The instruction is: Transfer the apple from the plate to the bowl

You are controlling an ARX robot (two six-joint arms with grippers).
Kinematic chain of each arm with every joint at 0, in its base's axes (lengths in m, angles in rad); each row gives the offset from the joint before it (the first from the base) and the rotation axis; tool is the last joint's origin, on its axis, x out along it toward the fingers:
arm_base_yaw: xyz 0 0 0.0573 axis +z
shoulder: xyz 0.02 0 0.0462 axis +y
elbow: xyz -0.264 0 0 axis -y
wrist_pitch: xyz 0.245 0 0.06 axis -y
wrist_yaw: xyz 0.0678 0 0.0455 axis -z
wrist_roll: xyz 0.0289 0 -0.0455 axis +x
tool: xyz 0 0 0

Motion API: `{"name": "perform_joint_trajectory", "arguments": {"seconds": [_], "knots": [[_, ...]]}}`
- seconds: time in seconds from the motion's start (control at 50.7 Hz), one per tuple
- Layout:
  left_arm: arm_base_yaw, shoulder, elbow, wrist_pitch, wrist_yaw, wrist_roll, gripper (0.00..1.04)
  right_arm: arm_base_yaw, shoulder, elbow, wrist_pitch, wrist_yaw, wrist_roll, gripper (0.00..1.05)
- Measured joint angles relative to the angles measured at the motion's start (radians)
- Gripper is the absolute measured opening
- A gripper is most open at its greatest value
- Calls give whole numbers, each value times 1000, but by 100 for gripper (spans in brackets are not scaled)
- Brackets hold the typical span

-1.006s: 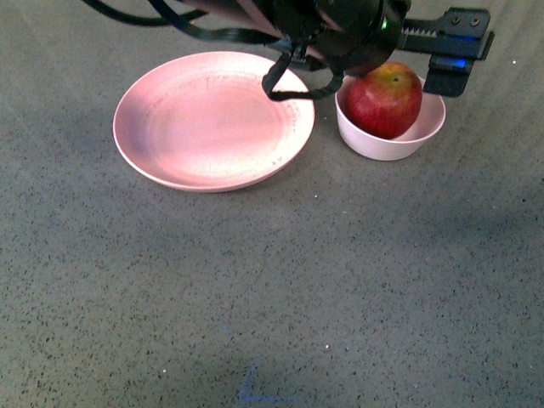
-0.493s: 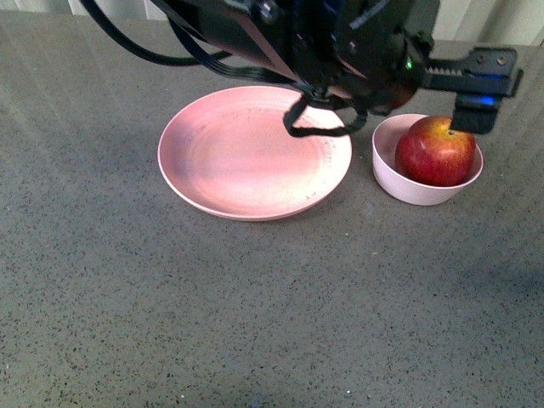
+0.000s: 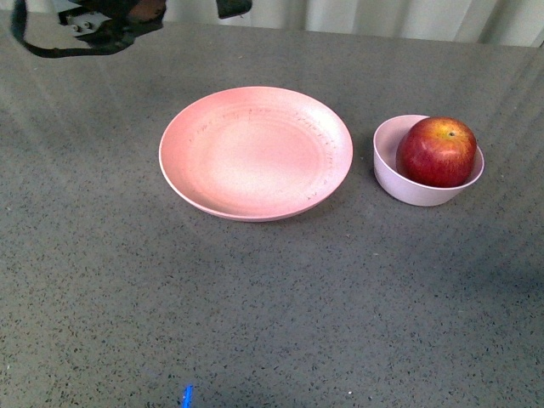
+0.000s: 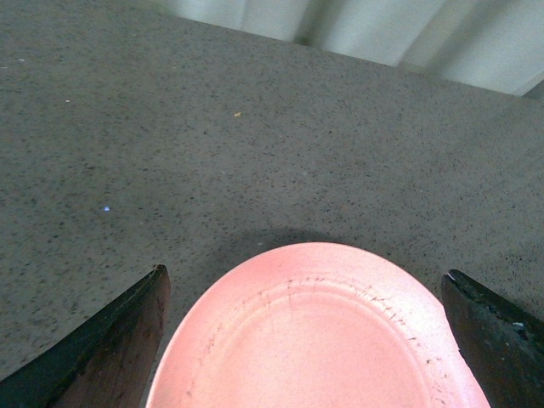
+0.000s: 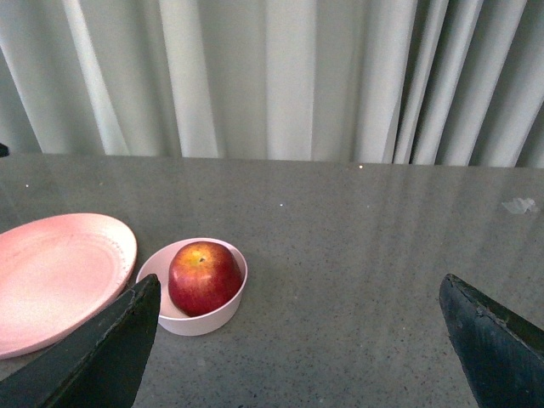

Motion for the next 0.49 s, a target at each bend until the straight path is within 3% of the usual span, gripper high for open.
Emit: {"name": "perform_joint_trajectory", "arguments": {"seconds": [0.039, 0.099, 0.177, 0.276, 0.493], "knots": [[4, -21, -61, 121, -97, 44, 91, 0, 0, 0, 0, 0, 0, 96], [18, -91, -245, 459, -288, 175, 77, 0, 0, 0, 0, -2, 0, 96], [56, -233, -461, 677, -304, 253, 61, 0, 0, 0, 0, 0, 0, 96], [103, -404, -646, 741, -275, 289, 41, 0, 0, 0, 0, 0, 0, 96], [164, -545, -855, 752, -212, 304, 6, 0, 0, 0, 0, 0, 0, 96]]}}
